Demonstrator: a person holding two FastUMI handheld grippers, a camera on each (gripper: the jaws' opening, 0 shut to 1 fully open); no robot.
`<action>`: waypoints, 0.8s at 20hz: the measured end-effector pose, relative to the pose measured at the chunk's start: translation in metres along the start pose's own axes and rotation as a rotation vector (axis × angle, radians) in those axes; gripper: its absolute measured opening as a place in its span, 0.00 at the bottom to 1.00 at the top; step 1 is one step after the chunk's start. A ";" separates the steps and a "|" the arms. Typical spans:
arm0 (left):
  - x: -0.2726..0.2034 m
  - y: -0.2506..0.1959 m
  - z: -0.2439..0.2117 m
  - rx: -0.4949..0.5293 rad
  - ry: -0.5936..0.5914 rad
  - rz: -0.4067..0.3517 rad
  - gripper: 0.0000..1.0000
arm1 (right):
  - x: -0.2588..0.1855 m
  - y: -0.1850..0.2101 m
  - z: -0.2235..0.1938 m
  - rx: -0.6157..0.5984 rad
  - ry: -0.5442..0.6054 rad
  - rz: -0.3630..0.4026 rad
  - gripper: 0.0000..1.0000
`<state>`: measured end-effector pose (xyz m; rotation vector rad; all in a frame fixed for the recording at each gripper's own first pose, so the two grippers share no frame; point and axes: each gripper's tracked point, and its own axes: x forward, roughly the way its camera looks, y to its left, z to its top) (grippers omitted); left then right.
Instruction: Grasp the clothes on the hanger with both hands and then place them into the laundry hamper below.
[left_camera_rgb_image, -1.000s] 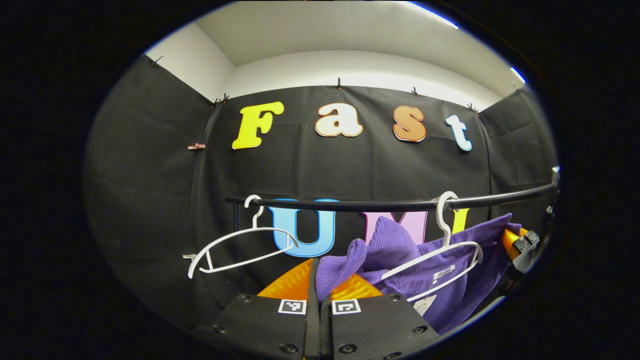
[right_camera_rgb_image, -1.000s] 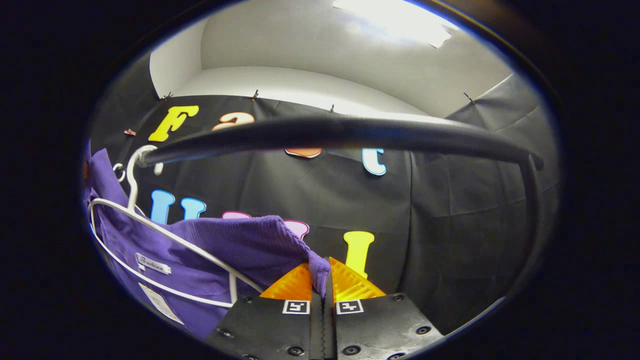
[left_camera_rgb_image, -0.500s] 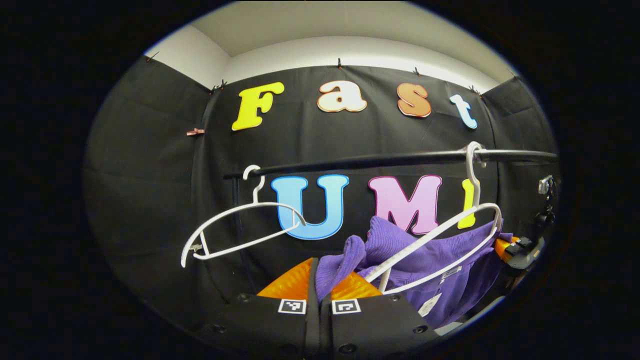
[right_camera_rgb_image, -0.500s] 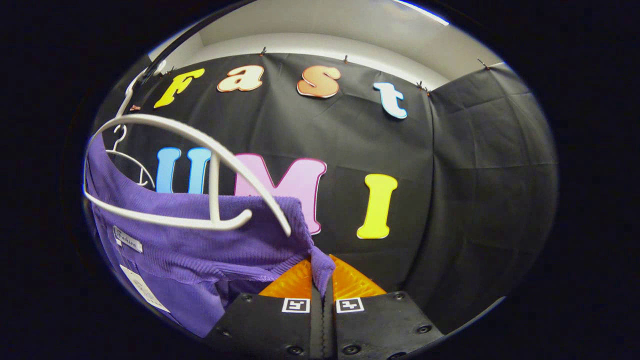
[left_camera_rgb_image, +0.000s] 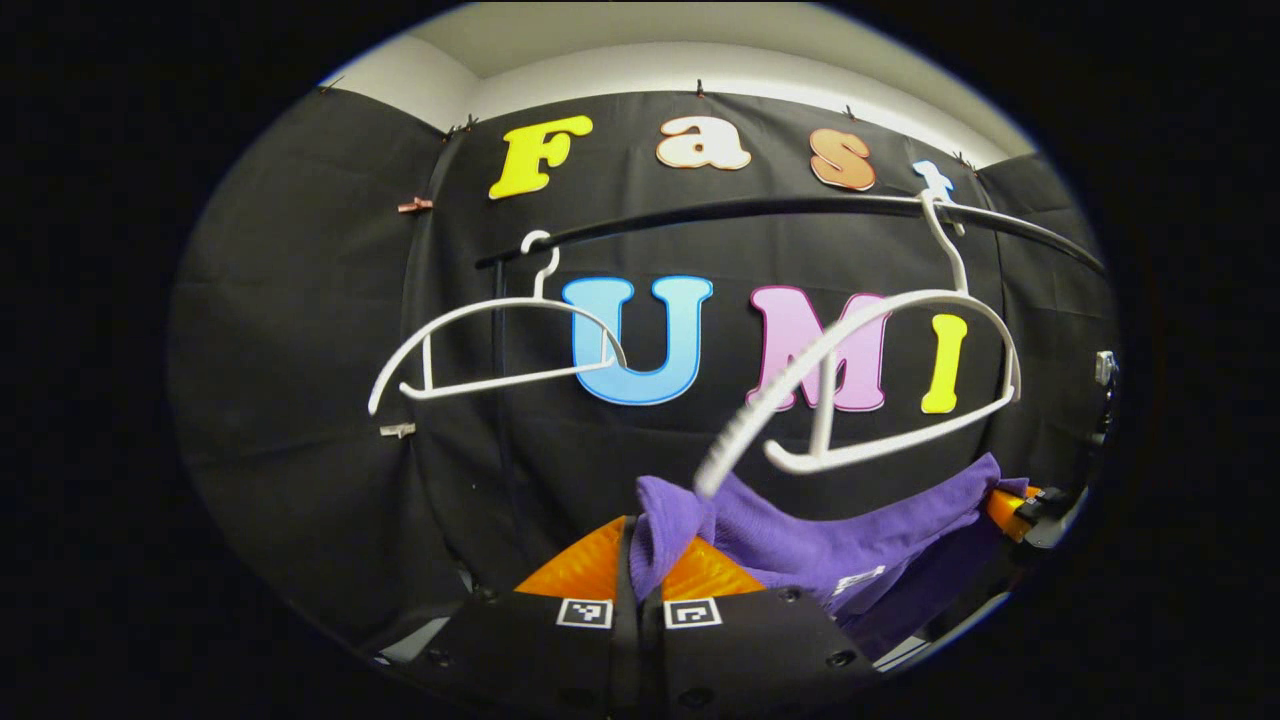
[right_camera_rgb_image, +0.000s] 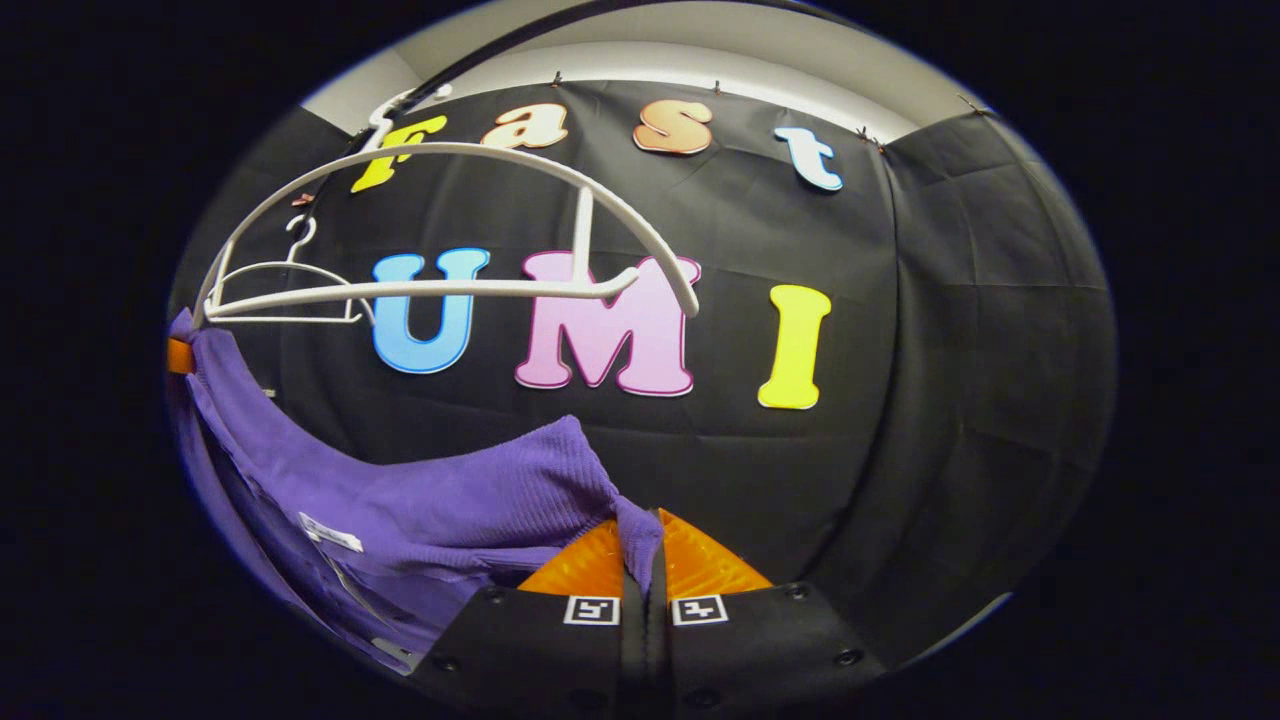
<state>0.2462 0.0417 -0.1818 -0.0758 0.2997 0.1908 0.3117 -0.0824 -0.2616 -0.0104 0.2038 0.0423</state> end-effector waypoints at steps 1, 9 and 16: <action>-0.004 -0.001 -0.008 0.007 0.013 -0.003 0.04 | -0.009 0.007 -0.003 0.001 0.012 0.015 0.05; -0.024 -0.050 -0.048 -0.050 0.095 -0.161 0.05 | -0.059 0.071 -0.012 0.061 0.091 0.146 0.05; -0.038 -0.108 -0.018 -0.101 0.062 -0.313 0.04 | -0.082 0.110 0.033 0.136 0.054 0.224 0.05</action>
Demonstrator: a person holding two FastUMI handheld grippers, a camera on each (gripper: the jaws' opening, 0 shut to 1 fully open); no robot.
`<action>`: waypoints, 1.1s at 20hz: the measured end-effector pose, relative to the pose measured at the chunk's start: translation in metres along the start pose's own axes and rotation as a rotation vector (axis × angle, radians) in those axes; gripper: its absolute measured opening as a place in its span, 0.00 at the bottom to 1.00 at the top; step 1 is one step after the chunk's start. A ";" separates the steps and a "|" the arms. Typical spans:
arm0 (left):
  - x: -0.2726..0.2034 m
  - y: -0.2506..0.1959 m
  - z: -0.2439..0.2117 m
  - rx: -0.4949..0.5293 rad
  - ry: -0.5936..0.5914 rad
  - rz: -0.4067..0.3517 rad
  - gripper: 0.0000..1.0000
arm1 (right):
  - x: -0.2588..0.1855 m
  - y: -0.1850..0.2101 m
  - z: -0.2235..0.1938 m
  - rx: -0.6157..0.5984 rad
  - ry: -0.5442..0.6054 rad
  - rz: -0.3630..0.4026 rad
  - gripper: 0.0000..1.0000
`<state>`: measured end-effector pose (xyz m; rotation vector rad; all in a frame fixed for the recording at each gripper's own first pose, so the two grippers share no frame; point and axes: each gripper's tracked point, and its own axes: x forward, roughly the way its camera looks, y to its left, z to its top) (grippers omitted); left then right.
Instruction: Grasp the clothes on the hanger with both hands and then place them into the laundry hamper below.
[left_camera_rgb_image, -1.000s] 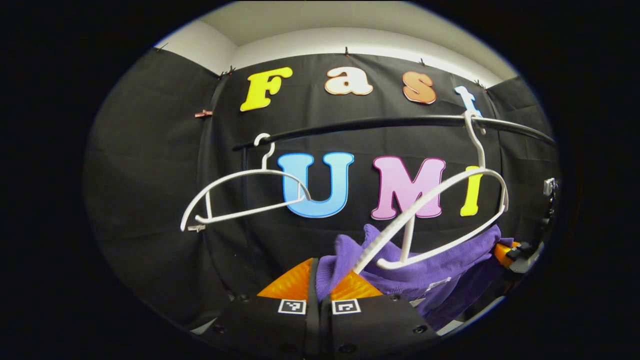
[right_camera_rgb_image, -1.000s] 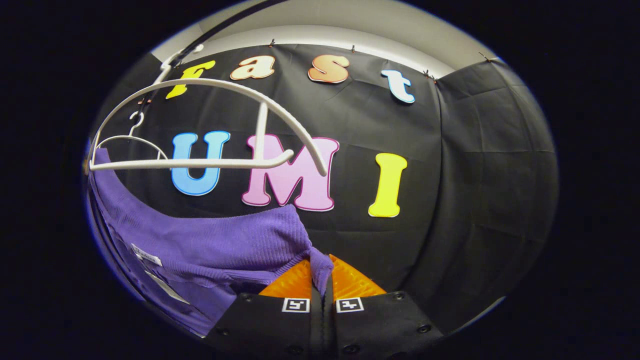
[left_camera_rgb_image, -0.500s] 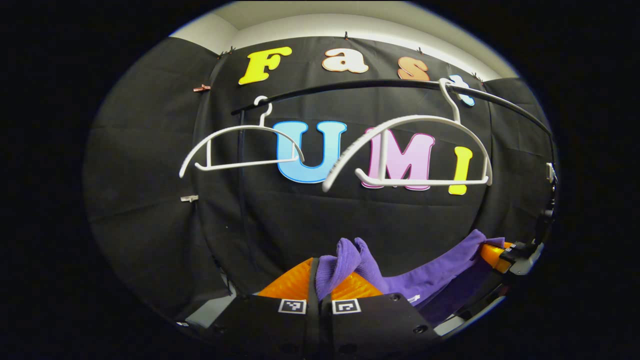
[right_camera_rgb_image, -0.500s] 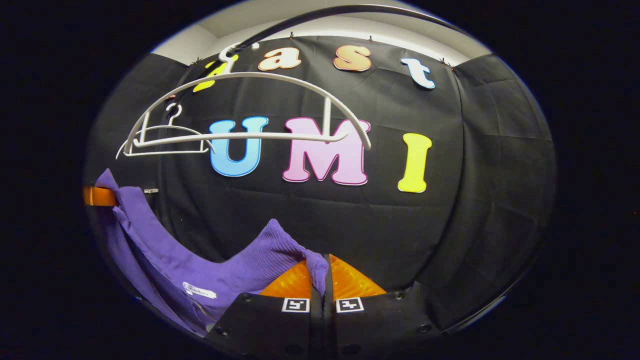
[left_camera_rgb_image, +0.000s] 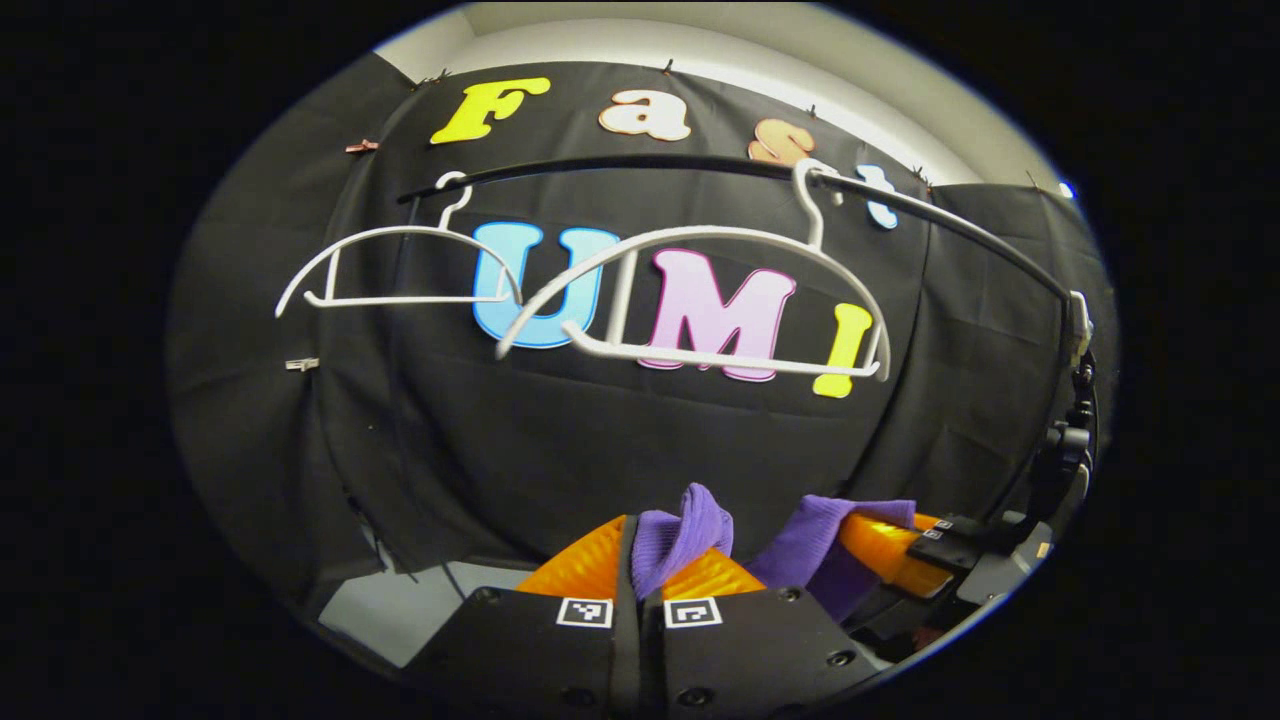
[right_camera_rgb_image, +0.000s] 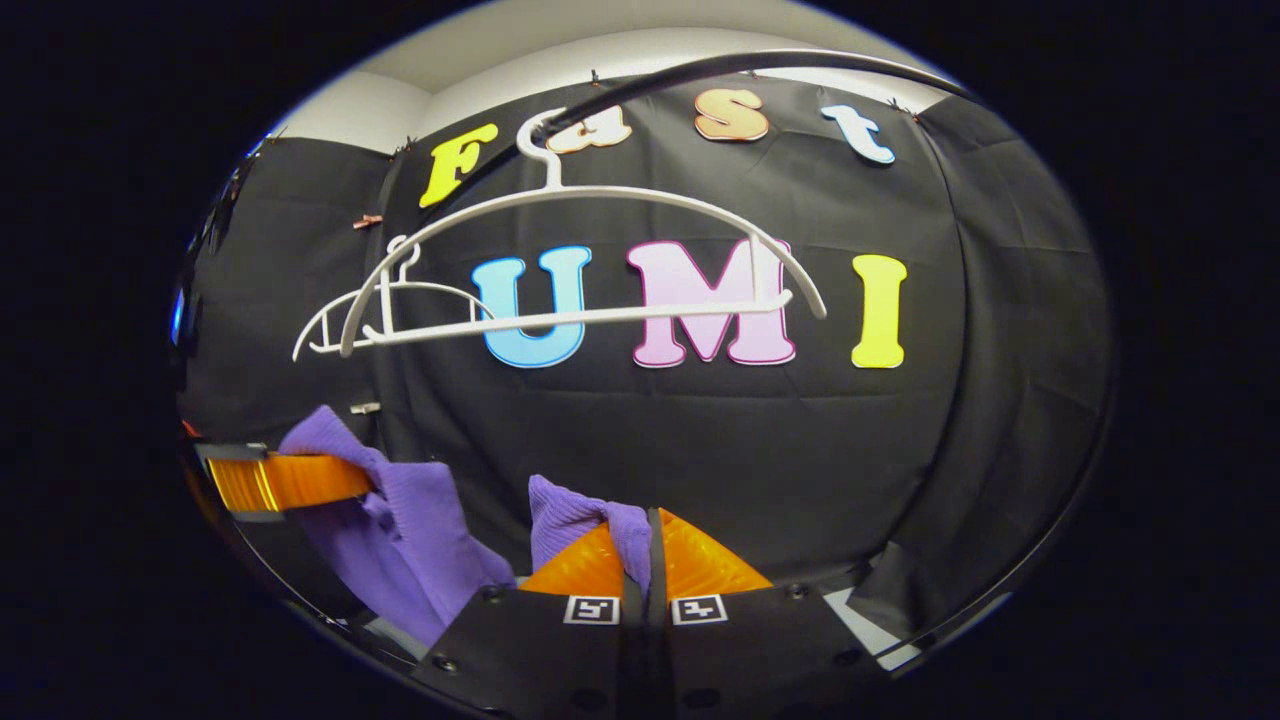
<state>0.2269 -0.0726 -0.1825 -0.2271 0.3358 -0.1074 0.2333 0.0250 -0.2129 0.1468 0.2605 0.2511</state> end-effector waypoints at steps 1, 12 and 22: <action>0.000 -0.006 0.004 0.003 -0.007 -0.016 0.06 | 0.000 0.006 0.006 -0.003 -0.007 0.009 0.05; 0.040 0.012 -0.139 -0.006 0.228 -0.024 0.05 | 0.013 -0.003 -0.157 -0.022 0.311 0.010 0.04; 0.054 0.027 -0.303 -0.046 0.660 0.040 0.05 | -0.005 -0.030 -0.346 -0.051 0.756 0.013 0.05</action>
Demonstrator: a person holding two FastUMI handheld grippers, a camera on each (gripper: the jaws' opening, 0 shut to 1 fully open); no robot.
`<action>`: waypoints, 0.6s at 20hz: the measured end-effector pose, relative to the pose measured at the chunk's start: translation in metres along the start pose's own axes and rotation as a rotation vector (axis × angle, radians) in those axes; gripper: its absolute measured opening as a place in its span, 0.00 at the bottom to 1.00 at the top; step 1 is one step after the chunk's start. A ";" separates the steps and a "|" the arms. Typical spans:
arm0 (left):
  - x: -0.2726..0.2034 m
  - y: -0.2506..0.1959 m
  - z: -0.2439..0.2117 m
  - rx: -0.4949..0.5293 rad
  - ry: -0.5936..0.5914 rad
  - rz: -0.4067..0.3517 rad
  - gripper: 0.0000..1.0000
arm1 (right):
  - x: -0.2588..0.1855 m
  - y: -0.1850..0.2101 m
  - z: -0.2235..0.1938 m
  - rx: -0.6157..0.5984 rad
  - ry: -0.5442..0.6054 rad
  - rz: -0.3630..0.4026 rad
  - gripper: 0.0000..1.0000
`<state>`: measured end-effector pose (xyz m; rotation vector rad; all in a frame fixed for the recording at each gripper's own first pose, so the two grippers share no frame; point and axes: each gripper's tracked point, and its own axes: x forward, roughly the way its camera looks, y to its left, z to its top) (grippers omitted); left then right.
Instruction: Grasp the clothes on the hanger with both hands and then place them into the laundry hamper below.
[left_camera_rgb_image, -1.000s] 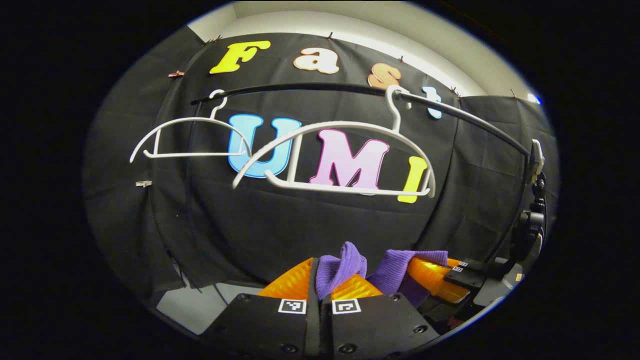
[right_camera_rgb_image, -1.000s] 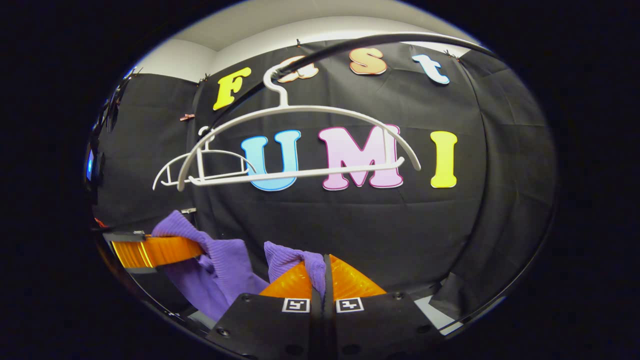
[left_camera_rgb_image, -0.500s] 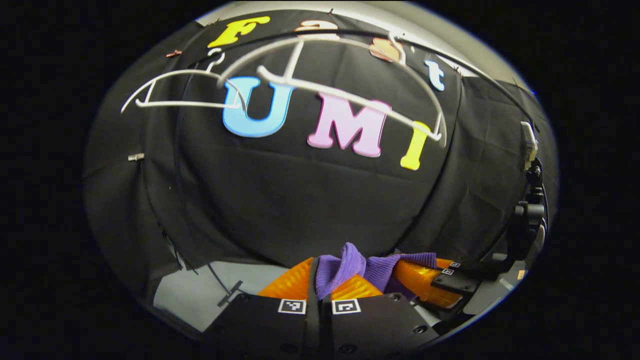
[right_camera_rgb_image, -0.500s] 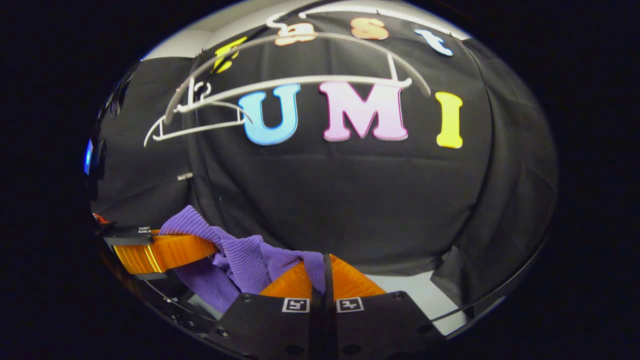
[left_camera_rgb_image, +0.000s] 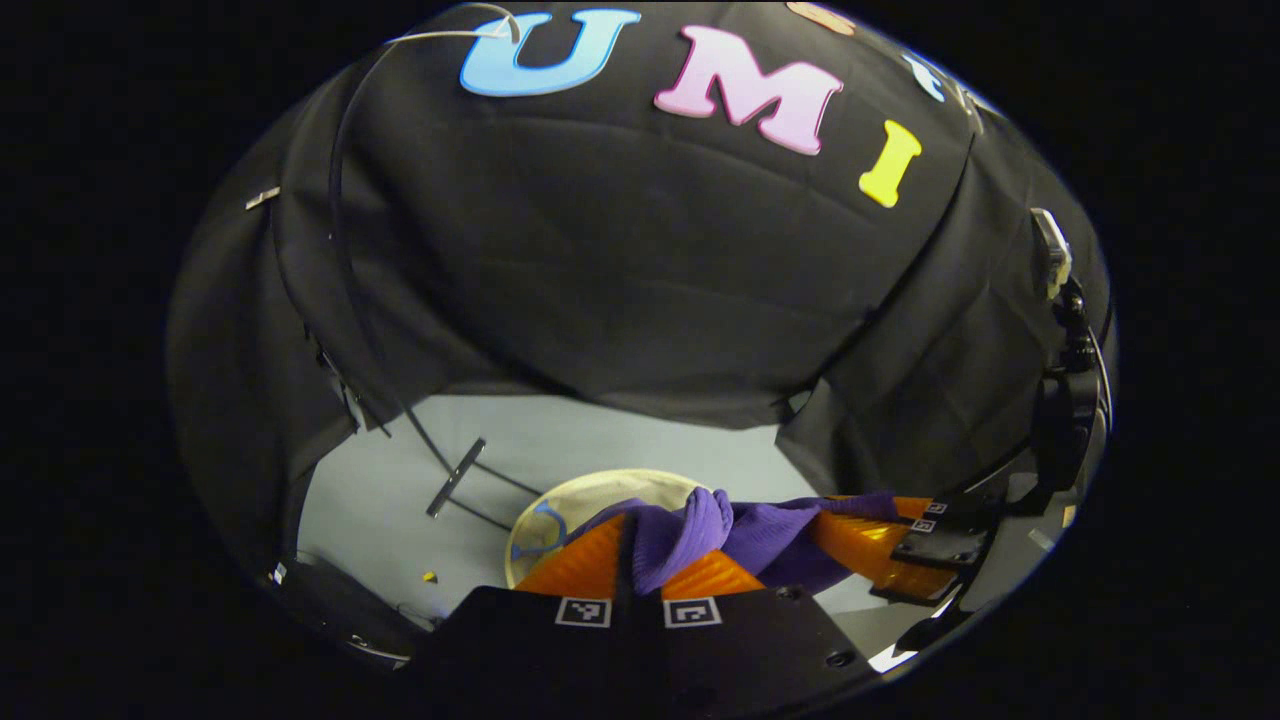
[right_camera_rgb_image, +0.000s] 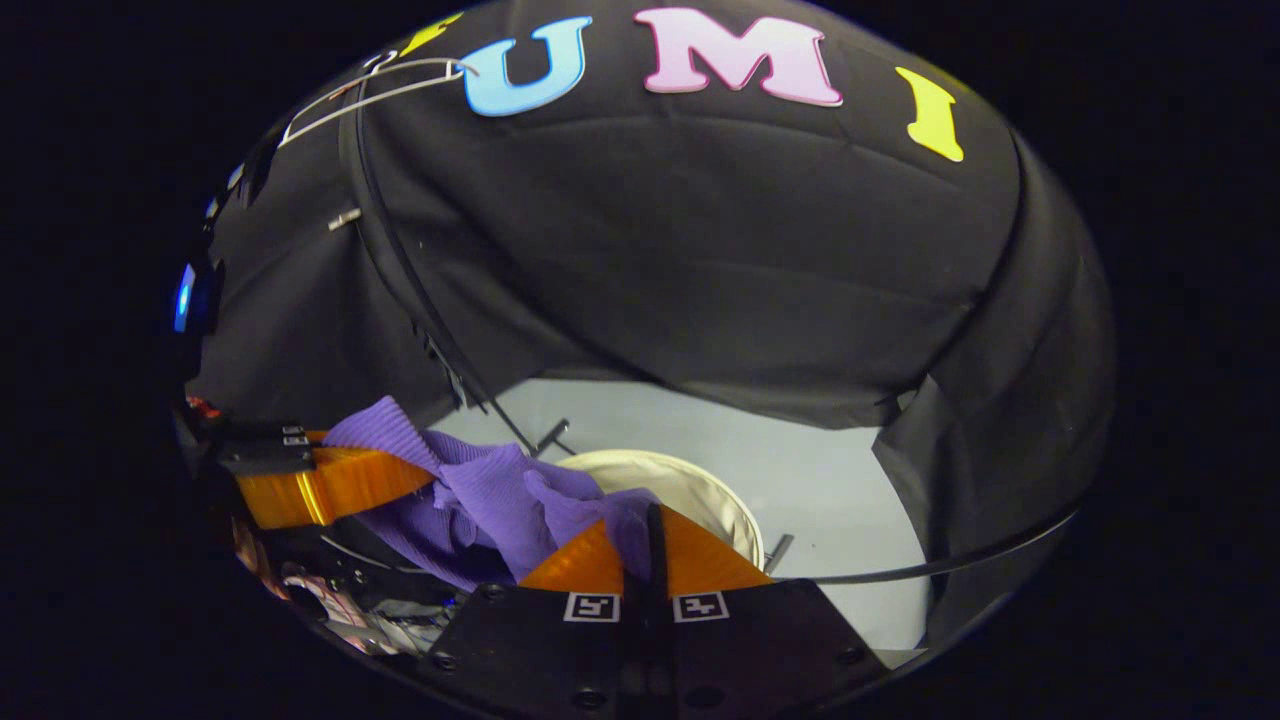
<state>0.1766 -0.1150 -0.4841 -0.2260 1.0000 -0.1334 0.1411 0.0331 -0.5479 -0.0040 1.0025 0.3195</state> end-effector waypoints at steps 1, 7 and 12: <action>0.008 0.002 -0.010 0.011 0.038 0.012 0.05 | 0.009 -0.003 -0.015 -0.001 0.036 -0.004 0.05; 0.027 0.005 -0.051 0.052 0.191 0.046 0.05 | 0.044 -0.023 -0.076 0.063 0.219 -0.026 0.09; 0.041 0.012 -0.077 0.055 0.253 0.078 0.05 | 0.050 -0.030 -0.089 0.077 0.256 -0.044 0.05</action>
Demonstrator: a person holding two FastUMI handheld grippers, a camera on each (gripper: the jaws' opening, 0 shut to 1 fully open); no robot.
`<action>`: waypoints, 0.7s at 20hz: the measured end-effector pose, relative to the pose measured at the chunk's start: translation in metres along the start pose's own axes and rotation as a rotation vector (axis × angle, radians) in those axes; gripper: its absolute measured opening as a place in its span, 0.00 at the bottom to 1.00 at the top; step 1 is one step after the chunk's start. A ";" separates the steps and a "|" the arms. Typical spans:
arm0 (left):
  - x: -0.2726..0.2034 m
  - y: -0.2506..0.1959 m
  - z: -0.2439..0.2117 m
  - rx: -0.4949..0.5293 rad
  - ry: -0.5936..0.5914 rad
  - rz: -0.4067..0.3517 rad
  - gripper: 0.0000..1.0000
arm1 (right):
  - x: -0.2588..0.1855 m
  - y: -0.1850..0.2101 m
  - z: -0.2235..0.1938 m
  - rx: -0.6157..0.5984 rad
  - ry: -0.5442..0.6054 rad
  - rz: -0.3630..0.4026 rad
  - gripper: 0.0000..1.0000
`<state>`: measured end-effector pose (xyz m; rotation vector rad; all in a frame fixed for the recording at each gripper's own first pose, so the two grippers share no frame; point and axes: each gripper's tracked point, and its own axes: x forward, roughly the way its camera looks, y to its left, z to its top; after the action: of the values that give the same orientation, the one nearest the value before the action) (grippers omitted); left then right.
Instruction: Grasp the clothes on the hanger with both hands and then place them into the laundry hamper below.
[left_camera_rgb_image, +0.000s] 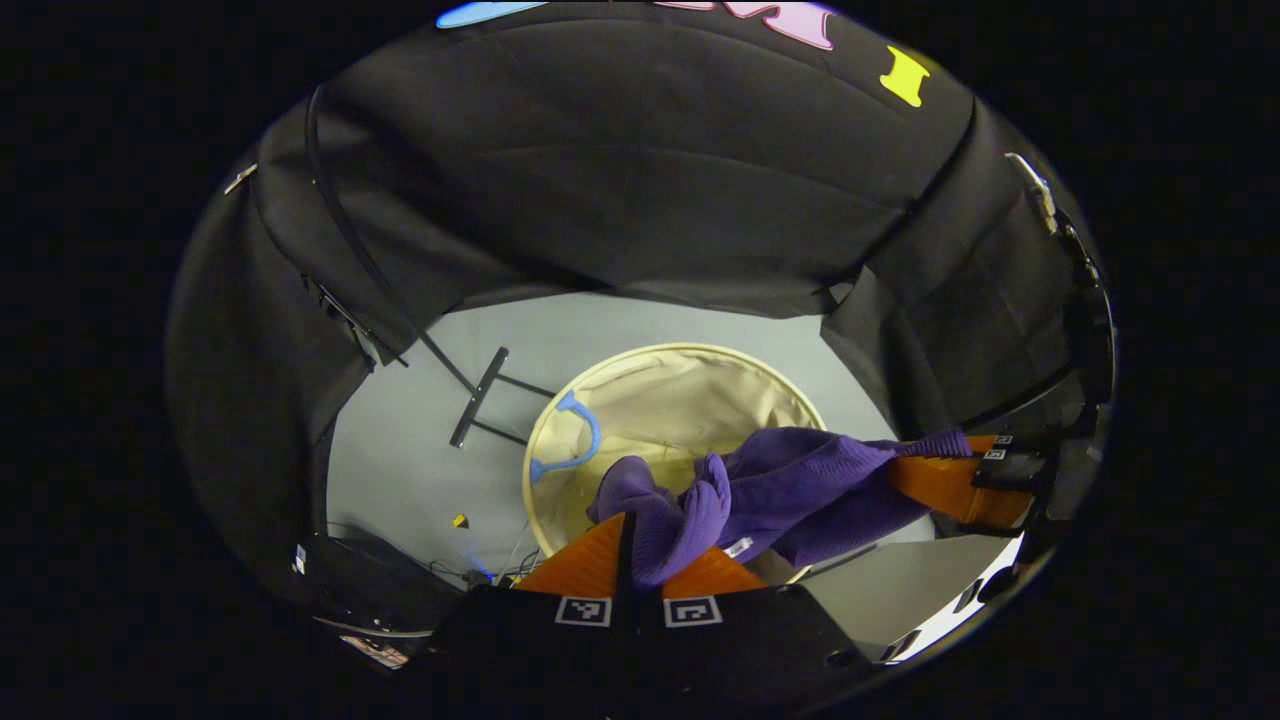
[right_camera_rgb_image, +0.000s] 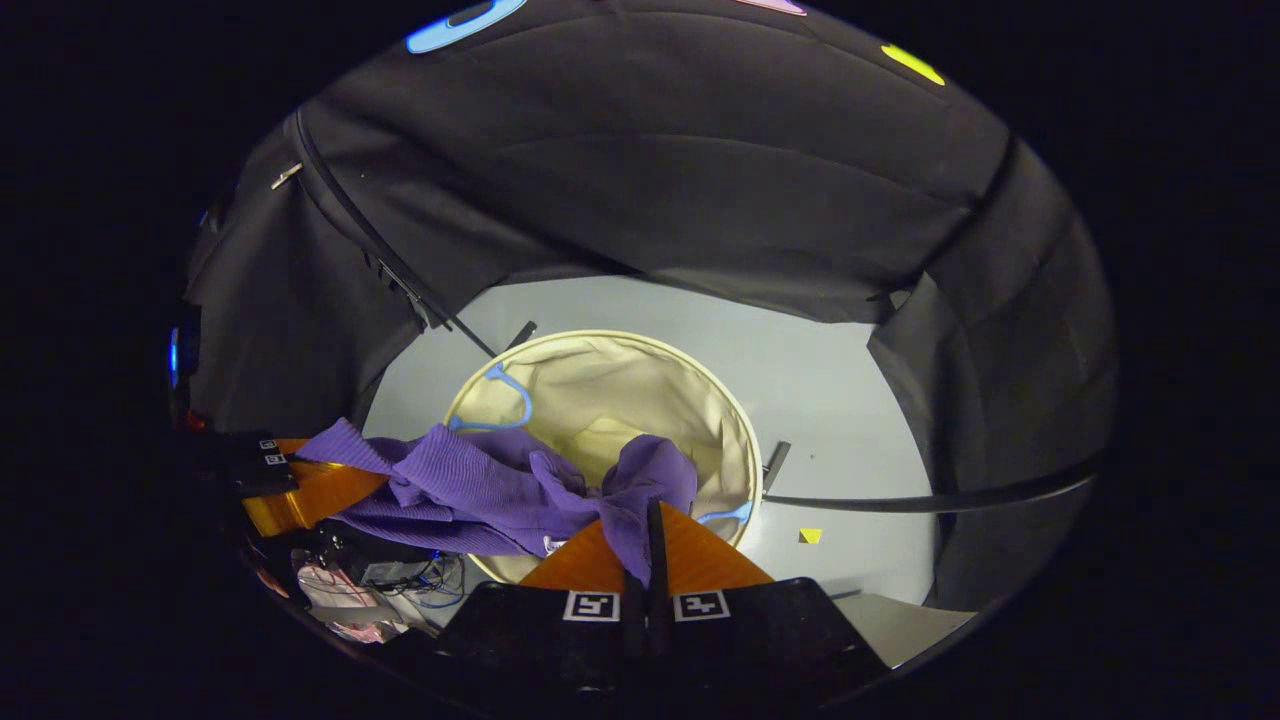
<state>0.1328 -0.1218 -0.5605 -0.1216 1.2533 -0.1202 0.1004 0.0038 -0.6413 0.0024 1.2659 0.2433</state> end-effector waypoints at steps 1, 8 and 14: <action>0.001 0.000 -0.001 0.000 0.008 0.007 0.05 | -0.001 -0.001 -0.001 -0.006 0.004 -0.004 0.05; 0.001 0.009 -0.011 0.029 0.036 0.042 0.73 | 0.007 0.010 -0.001 -0.006 0.021 0.018 0.75; -0.011 -0.005 -0.007 0.039 0.036 0.022 0.96 | -0.009 0.010 -0.010 -0.034 0.014 -0.013 0.99</action>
<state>0.1226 -0.1257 -0.5520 -0.0724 1.2870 -0.1283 0.0869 0.0111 -0.6347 -0.0368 1.2755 0.2543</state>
